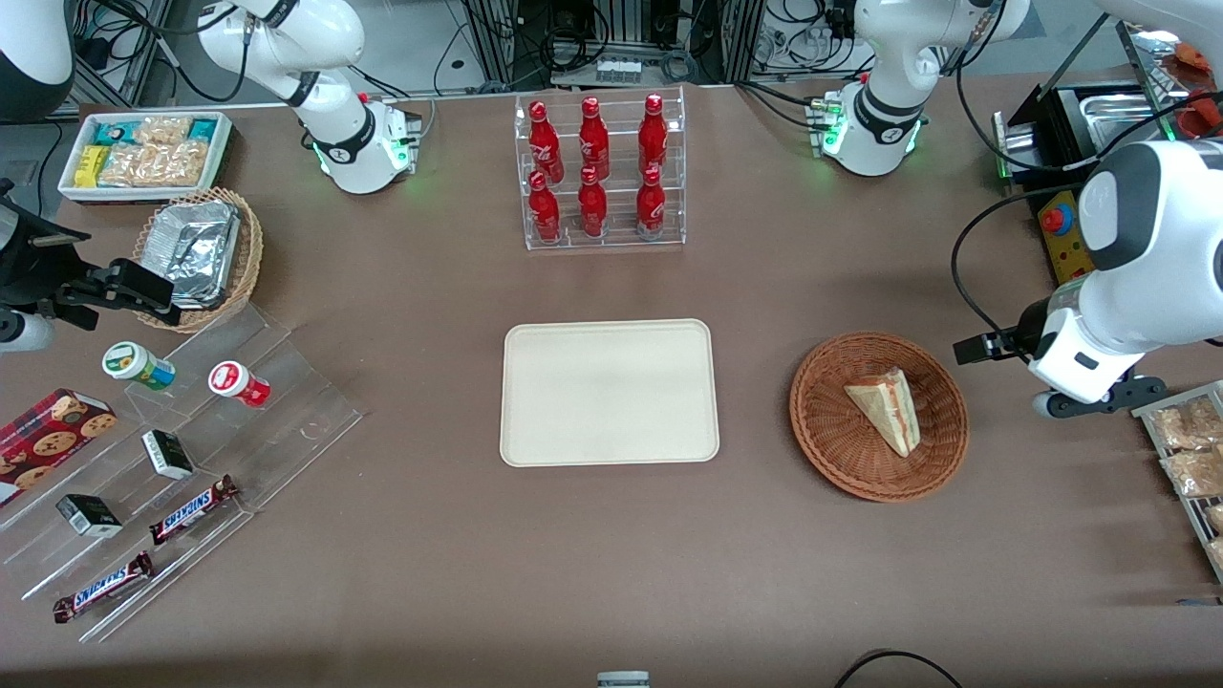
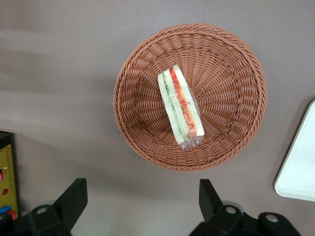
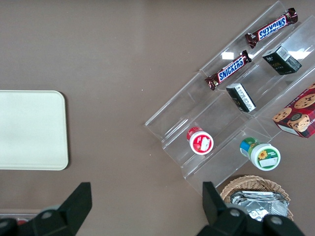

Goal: Place sandwich from basket to tray
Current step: 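Move the open left gripper over the wrapped sandwich in the basket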

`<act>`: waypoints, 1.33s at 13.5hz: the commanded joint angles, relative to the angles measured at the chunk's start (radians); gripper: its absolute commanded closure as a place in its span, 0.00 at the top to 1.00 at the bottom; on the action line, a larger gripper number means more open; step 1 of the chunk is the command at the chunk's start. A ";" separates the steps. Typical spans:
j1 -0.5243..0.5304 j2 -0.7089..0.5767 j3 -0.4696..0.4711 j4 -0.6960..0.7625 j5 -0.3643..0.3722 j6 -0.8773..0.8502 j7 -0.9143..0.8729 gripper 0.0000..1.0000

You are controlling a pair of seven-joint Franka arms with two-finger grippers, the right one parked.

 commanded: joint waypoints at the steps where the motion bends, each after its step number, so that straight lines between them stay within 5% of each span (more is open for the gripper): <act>1: 0.009 -0.043 -0.008 -0.096 -0.002 0.082 -0.050 1.00; 9: -0.006 -0.106 -0.010 -0.309 -0.011 0.297 -0.117 1.00; 18: -0.026 -0.092 -0.021 -0.378 -0.013 0.412 -0.238 1.00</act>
